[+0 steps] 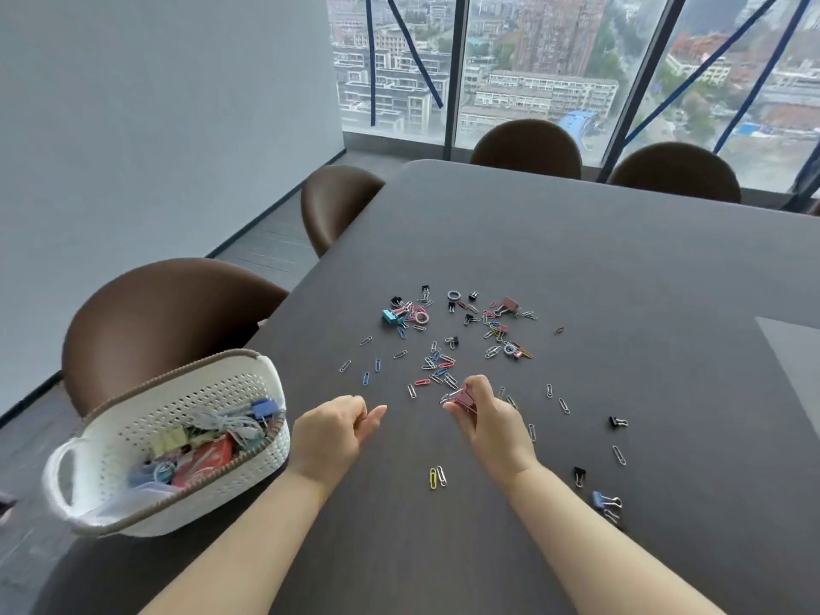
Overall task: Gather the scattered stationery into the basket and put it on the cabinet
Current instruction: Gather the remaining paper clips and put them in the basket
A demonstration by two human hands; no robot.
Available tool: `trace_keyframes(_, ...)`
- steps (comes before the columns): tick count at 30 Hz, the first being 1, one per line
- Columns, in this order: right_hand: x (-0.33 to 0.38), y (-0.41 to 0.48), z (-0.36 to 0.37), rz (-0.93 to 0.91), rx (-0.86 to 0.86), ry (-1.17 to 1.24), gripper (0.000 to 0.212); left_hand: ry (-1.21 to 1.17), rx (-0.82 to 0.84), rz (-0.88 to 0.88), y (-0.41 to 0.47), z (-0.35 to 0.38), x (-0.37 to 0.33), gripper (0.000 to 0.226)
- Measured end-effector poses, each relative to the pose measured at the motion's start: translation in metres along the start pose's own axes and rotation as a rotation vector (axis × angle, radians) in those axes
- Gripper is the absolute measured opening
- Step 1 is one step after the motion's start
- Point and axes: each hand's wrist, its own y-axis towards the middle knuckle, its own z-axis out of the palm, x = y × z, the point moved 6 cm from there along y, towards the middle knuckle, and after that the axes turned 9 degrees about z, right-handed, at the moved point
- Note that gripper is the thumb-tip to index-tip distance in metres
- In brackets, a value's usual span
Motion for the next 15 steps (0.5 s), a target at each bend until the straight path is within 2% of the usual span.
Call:
trace_keyframes(3, 0.07, -0.001, 0.035, -0.105, 0.032, 0.048, 0.025, 0.063, -0.08, -0.035, -0.013, -0.064, 0.056, 0.065)
trace_keyframes(7, 0.157, -0.005, 0.103, -0.228, 0.109, -0.015, 0.025, 0.101, -0.054, -0.154, -0.04, -0.124, 0.135, 0.062)
trace_keyframes(9, 0.185, -0.006, 0.136, -0.235, 0.159, -0.068, 0.025, 0.112, 0.045, -0.189, -0.049, -0.127, 0.169, 0.056)
trace_keyframes(12, 0.197, -0.008, 0.174, -0.2, 0.258, -0.208, 0.041, 0.055, 0.316, -0.257, -0.062, -0.112, 0.205, 0.038)
trace_keyframes(15, 0.197, -0.011, 0.183, -0.211, 0.287, -0.298, 0.043, 0.05, 0.412, -0.199, -0.066, -0.108, 0.214, 0.035)
